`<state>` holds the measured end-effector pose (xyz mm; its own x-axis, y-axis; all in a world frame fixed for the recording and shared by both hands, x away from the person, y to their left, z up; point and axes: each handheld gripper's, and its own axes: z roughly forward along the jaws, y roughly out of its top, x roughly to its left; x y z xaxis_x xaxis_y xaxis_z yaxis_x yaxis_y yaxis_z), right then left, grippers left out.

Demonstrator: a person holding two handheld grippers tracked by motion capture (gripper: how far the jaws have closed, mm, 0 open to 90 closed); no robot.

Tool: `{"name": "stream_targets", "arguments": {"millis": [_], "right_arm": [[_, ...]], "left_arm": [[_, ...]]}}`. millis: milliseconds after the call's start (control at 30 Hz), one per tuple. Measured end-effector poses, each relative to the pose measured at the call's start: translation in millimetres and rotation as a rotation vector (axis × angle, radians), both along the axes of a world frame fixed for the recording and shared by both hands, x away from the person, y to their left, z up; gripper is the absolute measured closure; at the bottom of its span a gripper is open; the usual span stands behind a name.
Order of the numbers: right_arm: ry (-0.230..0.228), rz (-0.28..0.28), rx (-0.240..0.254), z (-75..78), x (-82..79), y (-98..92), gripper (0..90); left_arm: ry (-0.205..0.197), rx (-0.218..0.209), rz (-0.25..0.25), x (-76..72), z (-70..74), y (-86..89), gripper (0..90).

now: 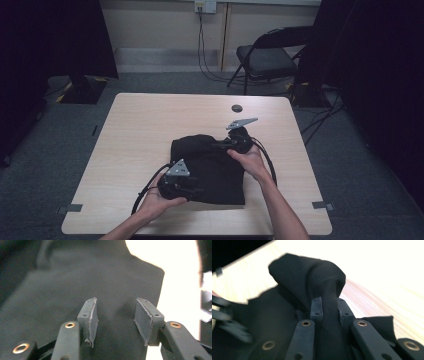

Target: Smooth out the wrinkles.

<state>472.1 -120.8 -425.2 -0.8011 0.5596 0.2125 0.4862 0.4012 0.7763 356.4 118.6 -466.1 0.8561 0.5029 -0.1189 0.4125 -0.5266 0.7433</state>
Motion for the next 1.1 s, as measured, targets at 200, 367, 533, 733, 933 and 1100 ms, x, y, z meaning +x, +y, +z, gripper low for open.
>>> {"name": "stream_targets", "arguments": {"millis": [200, 367, 533, 733, 933, 1100], "right_arm": [[-0.043, 0.054, 0.022, 7.8, -17.9, 2.4, 78.4], [-0.086, 0.148, -0.006, 12.3, -50.4, 7.6, 78.4], [-0.083, 0.162, -0.003, 7.6, -69.2, 3.5, 78.0], [-0.054, 0.180, -0.052, -9.8, -86.8, 5.7, 75.0], [-0.044, 0.181, -0.078, -16.5, -99.4, 3.5, 70.9], [-0.018, 0.197, -0.089, -23.9, -108.9, -3.1, 70.2]], "left_arm": [[-0.001, -0.009, 0.036, 11.7, -9.9, -1.9, 55.9], [-0.038, -0.002, 0.047, 11.2, -12.9, -5.3, 56.5], [-0.062, -0.007, 0.052, 8.6, -14.8, -5.1, 56.5], [-0.074, -0.014, 0.054, 8.3, -16.1, -5.3, 56.6], [-0.085, -0.010, 0.052, 7.7, -16.4, -5.8, 56.6], [-0.091, -0.018, 0.052, 6.9, -17.1, -5.2, 56.6]]}}
